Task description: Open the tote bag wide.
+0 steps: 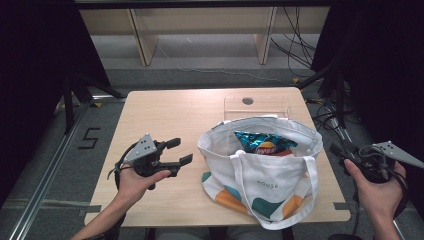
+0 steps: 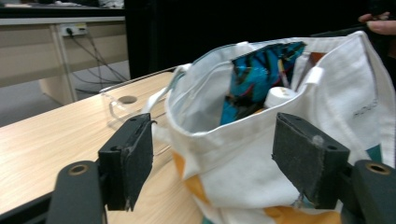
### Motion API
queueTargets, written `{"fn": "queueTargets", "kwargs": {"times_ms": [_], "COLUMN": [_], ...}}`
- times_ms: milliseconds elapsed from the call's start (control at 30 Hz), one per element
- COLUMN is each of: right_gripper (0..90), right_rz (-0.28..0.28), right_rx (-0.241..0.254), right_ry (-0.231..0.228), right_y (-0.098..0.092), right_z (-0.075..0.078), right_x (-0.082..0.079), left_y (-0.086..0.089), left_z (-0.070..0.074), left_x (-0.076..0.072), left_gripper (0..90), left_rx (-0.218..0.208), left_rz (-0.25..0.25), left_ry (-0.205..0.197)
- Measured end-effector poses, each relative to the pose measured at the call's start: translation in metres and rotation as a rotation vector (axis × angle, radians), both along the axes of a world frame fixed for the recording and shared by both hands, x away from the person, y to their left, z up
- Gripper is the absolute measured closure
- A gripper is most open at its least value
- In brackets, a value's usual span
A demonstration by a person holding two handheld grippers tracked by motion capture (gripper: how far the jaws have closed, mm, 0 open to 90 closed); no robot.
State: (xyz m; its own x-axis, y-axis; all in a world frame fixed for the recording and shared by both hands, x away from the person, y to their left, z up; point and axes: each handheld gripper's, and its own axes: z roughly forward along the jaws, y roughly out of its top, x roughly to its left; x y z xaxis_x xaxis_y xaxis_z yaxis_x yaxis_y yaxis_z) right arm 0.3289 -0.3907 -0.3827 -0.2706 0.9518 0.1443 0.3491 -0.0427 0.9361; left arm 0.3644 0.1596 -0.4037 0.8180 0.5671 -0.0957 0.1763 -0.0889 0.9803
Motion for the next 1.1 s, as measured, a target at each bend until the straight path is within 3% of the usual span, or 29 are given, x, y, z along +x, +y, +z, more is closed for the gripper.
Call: {"fn": "queueTargets", "kwargs": {"times_ms": [467, 567, 600, 700, 833, 1100], "right_gripper": [49.1, 49.1, 49.1, 49.0, 48.9, 48.7], "right_rz": [0.001, 0.0, 0.0, 0.006, 0.006, 0.0], "right_rx": [-0.023, -0.03, -0.002, -0.027, -0.017, -0.015], "right_ry": [-0.02, -0.025, -0.003, -0.023, -0.022, -0.02], "right_y": [0.004, 0.006, 0.008, 0.007, 0.009, 0.009], "right_z": [0.005, 0.006, 0.007, 0.008, 0.009, 0.009], "right_x": [0.0, 0.0, -0.001, 0.001, 0.001, 0.0], "left_y": [-0.035, -0.047, -0.053, -0.068, -0.091, -0.118], "left_z": [0.015, 0.021, 0.024, 0.03, 0.034, 0.033], "left_x": [-0.004, -0.005, -0.005, -0.004, -0.004, 0.002], "left_gripper": [34.2, 37.6, 38.3, 41.8, 44.7, 50.8], "left_rx": [0.041, 0.042, 0.049, 0.062, 0.115, 0.184], "left_rz": [-0.101, -0.142, -0.161, -0.211, -0.273, -0.313], "left_ry": [-0.039, -0.054, -0.068, -0.095, -0.108, -0.144]}}
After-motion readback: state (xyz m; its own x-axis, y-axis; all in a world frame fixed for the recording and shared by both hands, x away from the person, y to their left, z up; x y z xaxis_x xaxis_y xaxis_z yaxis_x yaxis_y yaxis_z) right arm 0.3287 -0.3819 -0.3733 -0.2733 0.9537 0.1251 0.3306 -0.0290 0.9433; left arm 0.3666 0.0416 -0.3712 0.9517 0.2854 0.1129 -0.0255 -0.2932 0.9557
